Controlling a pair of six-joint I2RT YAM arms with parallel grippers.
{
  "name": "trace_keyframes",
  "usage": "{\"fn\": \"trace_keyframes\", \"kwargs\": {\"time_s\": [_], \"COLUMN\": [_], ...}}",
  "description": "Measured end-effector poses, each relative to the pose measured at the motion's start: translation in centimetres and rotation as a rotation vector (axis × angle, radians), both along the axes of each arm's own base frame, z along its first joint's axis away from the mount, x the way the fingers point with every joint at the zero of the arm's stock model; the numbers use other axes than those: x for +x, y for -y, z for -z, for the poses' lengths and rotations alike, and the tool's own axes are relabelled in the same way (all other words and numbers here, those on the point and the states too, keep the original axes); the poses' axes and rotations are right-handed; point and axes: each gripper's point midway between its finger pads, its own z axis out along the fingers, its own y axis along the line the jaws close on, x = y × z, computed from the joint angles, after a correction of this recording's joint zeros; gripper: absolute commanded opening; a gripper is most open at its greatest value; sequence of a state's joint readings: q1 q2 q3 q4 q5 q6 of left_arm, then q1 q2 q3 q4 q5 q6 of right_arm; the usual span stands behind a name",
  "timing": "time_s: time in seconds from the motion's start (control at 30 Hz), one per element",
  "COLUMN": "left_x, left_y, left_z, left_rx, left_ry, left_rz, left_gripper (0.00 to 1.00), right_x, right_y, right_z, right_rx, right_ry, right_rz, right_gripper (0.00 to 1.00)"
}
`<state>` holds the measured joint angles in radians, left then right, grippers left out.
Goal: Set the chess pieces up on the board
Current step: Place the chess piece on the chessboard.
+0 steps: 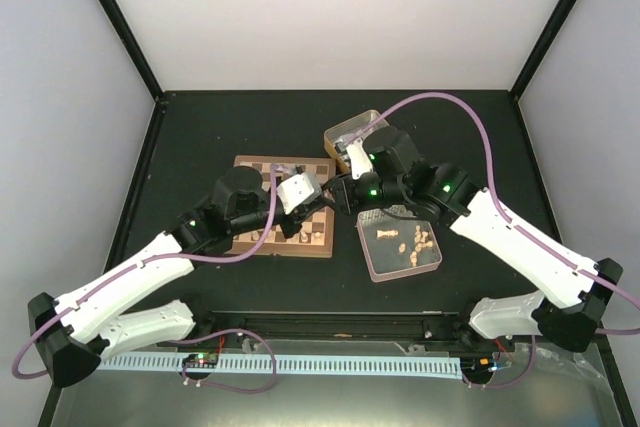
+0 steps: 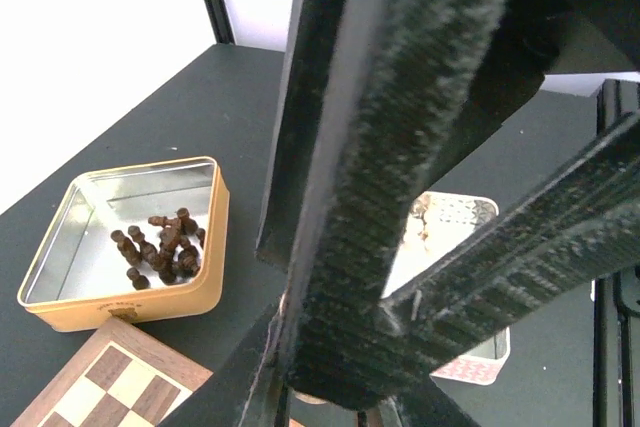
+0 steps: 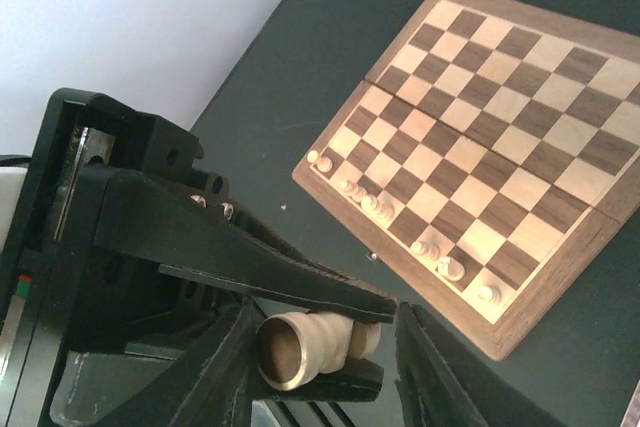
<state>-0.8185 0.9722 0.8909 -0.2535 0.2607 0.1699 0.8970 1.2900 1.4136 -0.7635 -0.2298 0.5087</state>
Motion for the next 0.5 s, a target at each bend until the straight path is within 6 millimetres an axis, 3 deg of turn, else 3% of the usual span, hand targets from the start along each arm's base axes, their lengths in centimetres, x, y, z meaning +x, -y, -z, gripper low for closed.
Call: {"fn": "trace_keyframes", "kwargs": {"time_s": [0.13, 0.3, 0.5], "left_x": [-0.4, -0.3, 0.1], "left_y": [0.0, -0.3, -0.5], "left_z": [1.0, 1.8, 2.1], "left_rx": [0.020, 0.048, 0.061], "left_ry": [0.025, 0.067, 0.084], "left_rz": [0.020, 0.017, -0.005], "left_gripper": [0.04, 0.06, 0.24], "right_x": [-0.4, -0.6, -0.2], "right_y": [-0.3, -0.7, -0.5], "right_z": [1.0, 1.5, 1.6], "right_rx": [-0.003, -0.005, 0.035], "right_ry": [-0.042, -0.078, -0.089], "right_rz": [-0.012, -0.010, 0.041], "right_gripper": [0.25, 0.03, 0.01]}}
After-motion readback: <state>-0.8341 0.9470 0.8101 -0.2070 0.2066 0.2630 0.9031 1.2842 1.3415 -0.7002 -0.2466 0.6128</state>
